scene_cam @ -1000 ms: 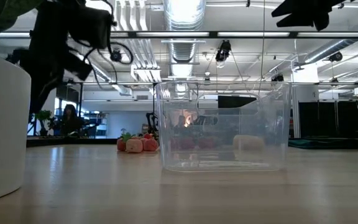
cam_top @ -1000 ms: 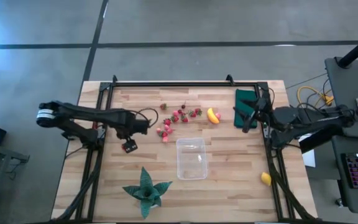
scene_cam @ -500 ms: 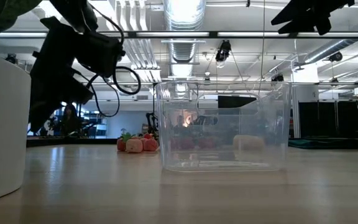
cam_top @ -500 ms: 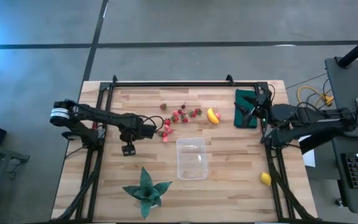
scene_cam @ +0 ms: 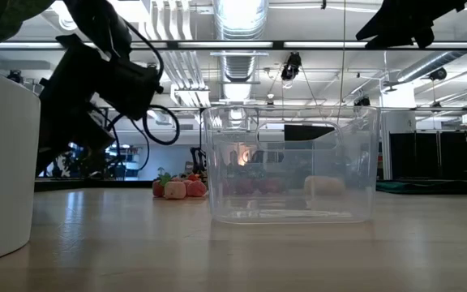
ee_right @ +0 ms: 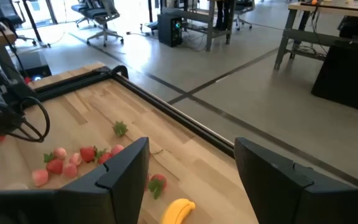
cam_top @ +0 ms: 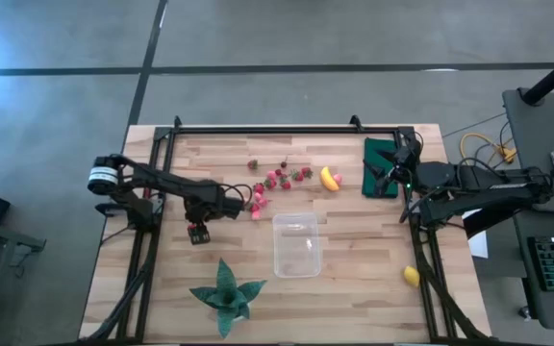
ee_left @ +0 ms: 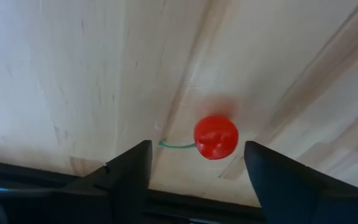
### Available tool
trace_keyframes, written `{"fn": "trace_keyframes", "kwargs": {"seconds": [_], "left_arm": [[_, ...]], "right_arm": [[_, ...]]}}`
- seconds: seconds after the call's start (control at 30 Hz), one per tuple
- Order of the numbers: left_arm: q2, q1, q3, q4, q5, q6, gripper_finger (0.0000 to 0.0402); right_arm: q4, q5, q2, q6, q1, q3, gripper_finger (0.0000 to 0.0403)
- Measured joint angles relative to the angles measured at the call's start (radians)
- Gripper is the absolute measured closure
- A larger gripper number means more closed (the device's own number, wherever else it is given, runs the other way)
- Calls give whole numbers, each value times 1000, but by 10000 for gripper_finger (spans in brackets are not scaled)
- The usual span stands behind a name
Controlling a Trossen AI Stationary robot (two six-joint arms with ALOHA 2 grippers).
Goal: Pick and placing Produce into tupperware
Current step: Put the cherry into the transparent bin
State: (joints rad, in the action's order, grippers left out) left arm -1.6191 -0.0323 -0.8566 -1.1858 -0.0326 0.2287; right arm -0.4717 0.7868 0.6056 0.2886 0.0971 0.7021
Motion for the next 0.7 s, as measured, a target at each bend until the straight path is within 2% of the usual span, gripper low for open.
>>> {"fn": "trace_keyframes", "kwargs": {"seconds": [0.27,0.4,0.7], "left_arm": [[-51,32,0,1,4,82,210],[-83,55,0,29,11,106,215],[-101,74,-2,45,12,133,219]], "right_arm": [[-17,0,0,60,0,0,174],[-51,0,0,120,0,-1,174],[-55,0,0,123,0,-1,174]]}}
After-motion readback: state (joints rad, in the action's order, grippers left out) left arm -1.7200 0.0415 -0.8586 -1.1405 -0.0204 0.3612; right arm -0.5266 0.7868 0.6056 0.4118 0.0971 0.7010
